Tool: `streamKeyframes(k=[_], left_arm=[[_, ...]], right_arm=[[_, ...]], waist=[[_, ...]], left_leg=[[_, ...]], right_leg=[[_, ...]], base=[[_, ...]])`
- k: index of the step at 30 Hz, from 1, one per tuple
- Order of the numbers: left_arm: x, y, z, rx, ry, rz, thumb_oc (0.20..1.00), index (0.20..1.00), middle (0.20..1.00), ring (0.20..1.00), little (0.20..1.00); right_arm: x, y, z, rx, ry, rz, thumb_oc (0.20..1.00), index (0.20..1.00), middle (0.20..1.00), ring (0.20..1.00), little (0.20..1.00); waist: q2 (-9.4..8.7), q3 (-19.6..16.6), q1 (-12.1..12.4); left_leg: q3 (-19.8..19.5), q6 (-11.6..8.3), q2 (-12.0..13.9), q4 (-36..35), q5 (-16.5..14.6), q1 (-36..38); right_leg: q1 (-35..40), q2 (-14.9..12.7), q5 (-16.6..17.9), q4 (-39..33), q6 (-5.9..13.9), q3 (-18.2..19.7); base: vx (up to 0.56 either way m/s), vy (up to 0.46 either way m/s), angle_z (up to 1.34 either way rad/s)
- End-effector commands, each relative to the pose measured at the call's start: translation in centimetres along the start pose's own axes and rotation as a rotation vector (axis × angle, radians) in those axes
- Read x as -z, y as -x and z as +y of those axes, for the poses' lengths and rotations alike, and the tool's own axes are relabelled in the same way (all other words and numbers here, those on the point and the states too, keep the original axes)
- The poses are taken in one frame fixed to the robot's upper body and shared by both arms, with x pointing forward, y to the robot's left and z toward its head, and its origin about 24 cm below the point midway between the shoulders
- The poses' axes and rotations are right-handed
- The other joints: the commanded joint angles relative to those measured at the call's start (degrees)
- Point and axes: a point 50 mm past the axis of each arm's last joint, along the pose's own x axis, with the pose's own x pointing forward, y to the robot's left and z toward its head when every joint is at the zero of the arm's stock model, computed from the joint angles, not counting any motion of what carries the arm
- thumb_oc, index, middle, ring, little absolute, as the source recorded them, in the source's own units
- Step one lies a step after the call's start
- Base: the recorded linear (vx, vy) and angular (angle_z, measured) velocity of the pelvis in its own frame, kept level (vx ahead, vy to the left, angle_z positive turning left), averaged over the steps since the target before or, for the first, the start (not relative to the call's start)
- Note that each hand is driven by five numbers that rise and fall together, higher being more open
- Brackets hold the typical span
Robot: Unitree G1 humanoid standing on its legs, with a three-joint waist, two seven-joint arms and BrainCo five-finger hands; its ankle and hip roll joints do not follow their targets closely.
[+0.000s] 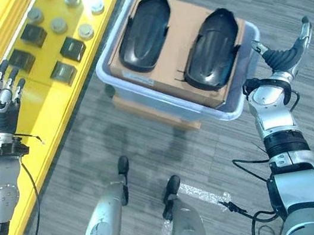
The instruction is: Move parts from the plastic box to the shelf.
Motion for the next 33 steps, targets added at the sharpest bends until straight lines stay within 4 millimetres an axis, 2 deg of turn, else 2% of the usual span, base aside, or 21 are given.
streamKeyframes(k=[1,10,21,29,33], left_arm=[[-2.1,-0.4,-3.1,0.229,-0.083,-0.155,1.000,1.000,1.000,1.000,1.000],[-1.4,-1.1,-4.8,0.293,-0.022,-0.134,1.000,1.000,1.000,1.000,1.000],[-1.1,-1.5,-5.0,0.259,0.006,-0.151,1.000,1.000,1.000,1.000,1.000],[-1.3,-1.8,-4.6,0.238,-0.005,-0.160,1.000,1.000,1.000,1.000,1.000],[-1.0,-2.0,-4.6,0.226,0.006,-0.154,1.000,1.000,1.000,1.000,1.000]], right_arm=[[-2.1,-0.2,0.7,0.020,-0.085,-0.068,1.000,1.000,1.000,1.000,1.000],[-1.5,-0.7,0.6,0.096,-0.058,-0.043,1.000,1.000,1.000,1.000,1.000],[-1.6,-2.0,0.1,0.145,-0.038,-0.003,1.000,1.000,1.000,1.000,1.000],[-3.1,-2.2,1.6,0.078,-0.093,-0.007,1.000,1.000,1.000,1.000,1.000],[-3.2,-2.0,2.5,0.037,-0.120,0.014,1.000,1.000,1.000,1.000,1.000]], waist=[[-0.47,-3.8,-0.6],[0.31,-2.4,-0.5],[1.64,0.3,-0.7],[2.51,1.6,-0.5],[3.03,1.6,-0.5]], left_leg=[[-2.4,-1.34,-2.0,7.4,-5.3,-5.4],[-2.1,-1.06,-2.7,7.0,-5.2,-6.9],[-1.7,-0.82,-3.2,7.1,-5.0,-8.8],[-1.6,-0.16,-3.9,7.9,-5.2,-10.0],[-1.7,0.27,-4.3,10.5,-6.4,-12.1]], right_leg=[[3.5,-0.2,1.4,-5.6,1.54,-2.8],[2.3,-0.9,2.1,-6.6,1.97,-2.8],[-1.8,-1.9,2.3,-4.8,1.92,-2.5],[-5.9,-2.7,2.3,-1.6,1.99,-2.1],[-9.1,-3.1,1.5,1.6,1.83,-1.6]], base=[[-0.02,0.033,0.09],[-0.01,0.038,0.03],[-0.02,0.031,-0.02],[0.01,0.031,0.02],[0.01,0.057,0.05]])
